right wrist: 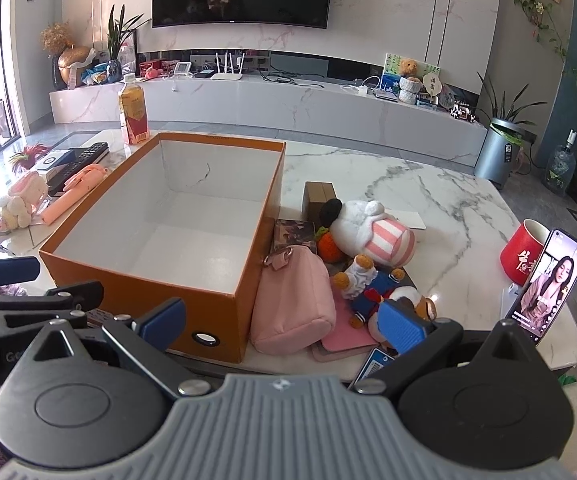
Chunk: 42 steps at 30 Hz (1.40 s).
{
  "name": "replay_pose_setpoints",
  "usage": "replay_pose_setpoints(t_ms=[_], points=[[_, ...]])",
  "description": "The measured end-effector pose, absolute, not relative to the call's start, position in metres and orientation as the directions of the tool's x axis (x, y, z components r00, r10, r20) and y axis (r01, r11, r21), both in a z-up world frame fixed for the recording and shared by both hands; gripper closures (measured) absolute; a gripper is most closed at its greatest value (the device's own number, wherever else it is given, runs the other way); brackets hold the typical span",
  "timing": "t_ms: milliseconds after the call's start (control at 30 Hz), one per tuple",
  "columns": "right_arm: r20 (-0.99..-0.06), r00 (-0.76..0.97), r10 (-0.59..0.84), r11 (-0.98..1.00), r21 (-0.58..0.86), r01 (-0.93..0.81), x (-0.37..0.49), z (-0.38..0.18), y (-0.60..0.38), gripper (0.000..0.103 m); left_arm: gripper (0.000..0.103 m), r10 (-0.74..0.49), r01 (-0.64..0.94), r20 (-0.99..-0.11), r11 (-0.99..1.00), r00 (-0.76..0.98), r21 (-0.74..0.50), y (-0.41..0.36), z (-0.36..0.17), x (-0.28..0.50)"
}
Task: Organize objects
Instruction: 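Move the left tool toward the plush toys beside the box, then grasp the white plush dog in striped cup with the left tool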
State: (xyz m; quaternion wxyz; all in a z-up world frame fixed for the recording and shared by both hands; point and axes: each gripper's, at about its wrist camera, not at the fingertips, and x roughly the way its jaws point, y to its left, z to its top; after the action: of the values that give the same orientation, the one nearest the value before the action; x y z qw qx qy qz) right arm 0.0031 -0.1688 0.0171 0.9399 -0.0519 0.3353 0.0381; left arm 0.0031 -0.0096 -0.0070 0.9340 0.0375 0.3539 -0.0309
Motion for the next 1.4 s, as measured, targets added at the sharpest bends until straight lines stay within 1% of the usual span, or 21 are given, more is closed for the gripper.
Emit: replay_pose_setpoints(t_ms=[200, 333, 433, 467, 500, 533, 600, 667, 700, 733, 833, 900, 933, 967, 1033, 1133, 1200, 1300, 1400], points=[[-0.647, 0.761, 0.044, 0.995, -0.042, -0.094, 0.011, 0.010, -0.181, 0.001, 0.030, -0.059, 0.127, -0.667, 0.990, 0.743, 0.054, -0.017, -0.009, 0.010], [-0.631, 0.771, 0.085, 0.995, 0.016, -0.097, 0.016, 0.006, -0.206, 0.001, 0.030, -0.125, 0.202, -0.651, 0.978, 0.749, 0.044, -0.028, -0.003, 0.015], [-0.628, 0.776, 0.062, 0.998, 0.033, -0.053, 0.024, 0.006, -0.230, 0.002, 0.030, -0.185, 0.273, -0.649, 0.961, 0.738, 0.037, -0.041, -0.001, 0.023], [-0.632, 0.773, 0.052, 0.999, 0.034, -0.039, 0.028, 0.005, -0.238, 0.005, 0.031, -0.214, 0.303, -0.649, 0.953, 0.730, 0.026, -0.046, 0.000, 0.026], [-0.641, 0.766, 0.046, 0.999, 0.035, -0.031, 0.032, 0.003, -0.244, 0.014, 0.035, -0.253, 0.337, -0.647, 0.941, 0.719, 0.007, -0.052, 0.001, 0.029], [-0.656, 0.753, 0.045, 0.999, 0.037, -0.027, 0.037, 0.001, -0.252, 0.023, 0.036, -0.289, 0.366, -0.645, 0.930, 0.707, -0.014, -0.056, 0.003, 0.033], [-0.683, 0.728, 0.059, 0.998, 0.060, -0.024, 0.048, -0.004, -0.267, 0.031, 0.039, -0.342, 0.410, -0.646, 0.911, 0.683, -0.049, -0.065, 0.006, 0.043], [-0.696, 0.714, 0.074, 0.996, 0.081, -0.024, 0.057, -0.009, -0.279, 0.034, 0.042, -0.373, 0.441, -0.648, 0.895, 0.664, -0.063, -0.077, 0.009, 0.054], [-0.701, 0.709, 0.078, 0.996, 0.086, -0.025, 0.062, -0.011, -0.284, 0.040, 0.045, -0.389, 0.454, -0.651, 0.888, 0.652, -0.075, -0.082, 0.009, 0.060], [-0.708, 0.701, 0.079, 0.996, 0.086, -0.026, 0.067, -0.013, -0.288, 0.046, 0.045, -0.406, 0.466, -0.653, 0.880, 0.639, -0.092, -0.089, 0.010, 0.066], [-0.718, 0.692, 0.080, 0.996, 0.087, -0.024, 0.083, -0.016, -0.299, 0.055, 0.046, -0.453, 0.479, -0.670, 0.862, 0.588, -0.163, -0.104, 0.010, 0.088], [-0.718, 0.692, 0.080, 0.996, 0.092, -0.020, 0.096, -0.017, -0.305, 0.059, 0.045, -0.463, 0.465, -0.673, 0.864, 0.577, -0.196, -0.114, 0.010, 0.102], [-0.716, 0.694, 0.076, 0.996, 0.089, -0.017, 0.103, -0.017, -0.308, 0.064, 0.045, -0.463, 0.456, -0.678, 0.865, 0.570, -0.208, -0.120, 0.009, 0.110], [-0.713, 0.698, 0.071, 0.996, 0.087, -0.012, 0.110, -0.018, -0.311, 0.066, 0.045, -0.467, 0.447, -0.685, 0.866, 0.559, -0.225, -0.123, 0.008, 0.116], [-0.711, 0.701, 0.056, 0.997, 0.082, 0.004, 0.122, -0.020, -0.318, 0.069, 0.044, -0.478, 0.413, -0.697, 0.867, 0.535, -0.278, -0.132, 0.003, 0.133], [-0.710, 0.704, 0.025, 0.997, 0.064, 0.030, 0.143, -0.024, -0.331, 0.072, 0.033, -0.486, 0.330, -0.711, 0.872, 0.508, -0.360, -0.138, -0.005, 0.157], [-0.711, 0.703, 0.005, 0.997, 0.055, 0.048, 0.159, -0.028, -0.339, 0.072, 0.026, -0.470, 0.250, -0.727, 0.883, 0.500, -0.398, -0.142, -0.015, 0.176], [-0.714, 0.700, 0.008, 0.996, 0.067, 0.057, 0.181, -0.035, -0.348, 0.072, 0.021, -0.433, 0.137, -0.760, 0.896, 0.485, -0.423, -0.145, -0.028, 0.197], [-0.716, 0.698, 0.021, 0.997, 0.071, 0.043, 0.197, -0.042, -0.350, 0.072, 0.016, -0.431, 0.055, -0.771, 0.886, 0.468, -0.461, -0.145, -0.043, 0.211]])
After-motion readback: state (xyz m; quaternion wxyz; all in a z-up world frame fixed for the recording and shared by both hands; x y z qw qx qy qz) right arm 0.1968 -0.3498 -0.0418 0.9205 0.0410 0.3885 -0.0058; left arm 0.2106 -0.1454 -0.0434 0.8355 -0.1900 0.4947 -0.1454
